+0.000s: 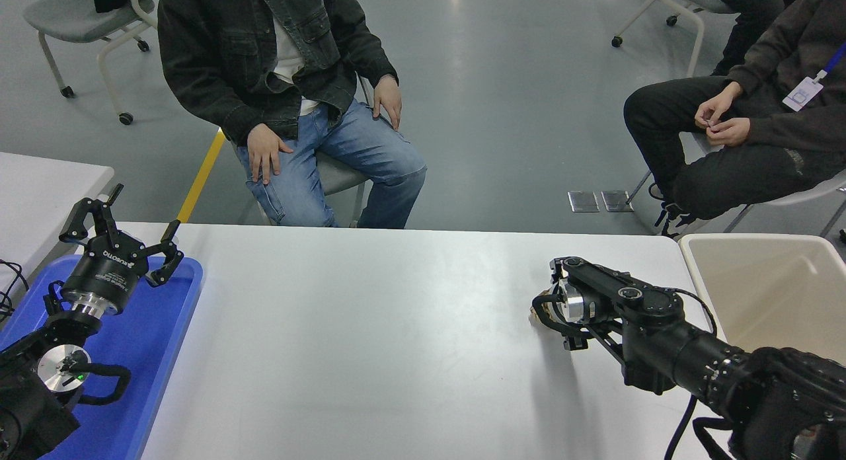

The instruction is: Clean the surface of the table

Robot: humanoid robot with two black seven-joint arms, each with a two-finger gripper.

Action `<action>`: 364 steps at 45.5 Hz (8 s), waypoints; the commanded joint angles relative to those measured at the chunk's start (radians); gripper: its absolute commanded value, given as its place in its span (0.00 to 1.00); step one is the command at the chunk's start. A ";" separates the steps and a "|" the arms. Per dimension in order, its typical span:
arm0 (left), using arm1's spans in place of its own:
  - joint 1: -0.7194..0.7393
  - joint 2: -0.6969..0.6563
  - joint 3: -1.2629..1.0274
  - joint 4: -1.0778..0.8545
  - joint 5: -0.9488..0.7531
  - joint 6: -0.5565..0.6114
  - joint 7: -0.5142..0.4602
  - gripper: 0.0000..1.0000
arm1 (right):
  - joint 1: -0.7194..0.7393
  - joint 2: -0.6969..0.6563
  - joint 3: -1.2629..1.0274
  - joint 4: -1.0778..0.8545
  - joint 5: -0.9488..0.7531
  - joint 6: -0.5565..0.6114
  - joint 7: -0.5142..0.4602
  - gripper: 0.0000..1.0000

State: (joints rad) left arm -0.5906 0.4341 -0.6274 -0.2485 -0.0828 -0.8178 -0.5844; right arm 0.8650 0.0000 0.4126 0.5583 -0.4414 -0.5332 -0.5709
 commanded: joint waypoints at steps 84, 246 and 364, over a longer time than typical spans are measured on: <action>0.000 0.000 0.000 0.000 0.000 0.000 0.000 1.00 | 0.026 -0.689 0.061 0.807 0.075 0.088 -0.253 0.00; 0.000 0.000 0.000 0.000 0.000 0.000 0.000 1.00 | -0.046 -0.410 -0.819 -0.505 0.110 0.664 0.378 0.00; 0.000 0.000 0.000 0.000 0.000 0.000 0.000 1.00 | -0.159 -0.583 0.027 -0.094 0.119 0.421 0.727 0.99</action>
State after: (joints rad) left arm -0.5906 0.4341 -0.6274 -0.2485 -0.0829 -0.8177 -0.5852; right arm 0.7699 -0.5406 0.1232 0.2841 -0.3285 -0.1345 0.0628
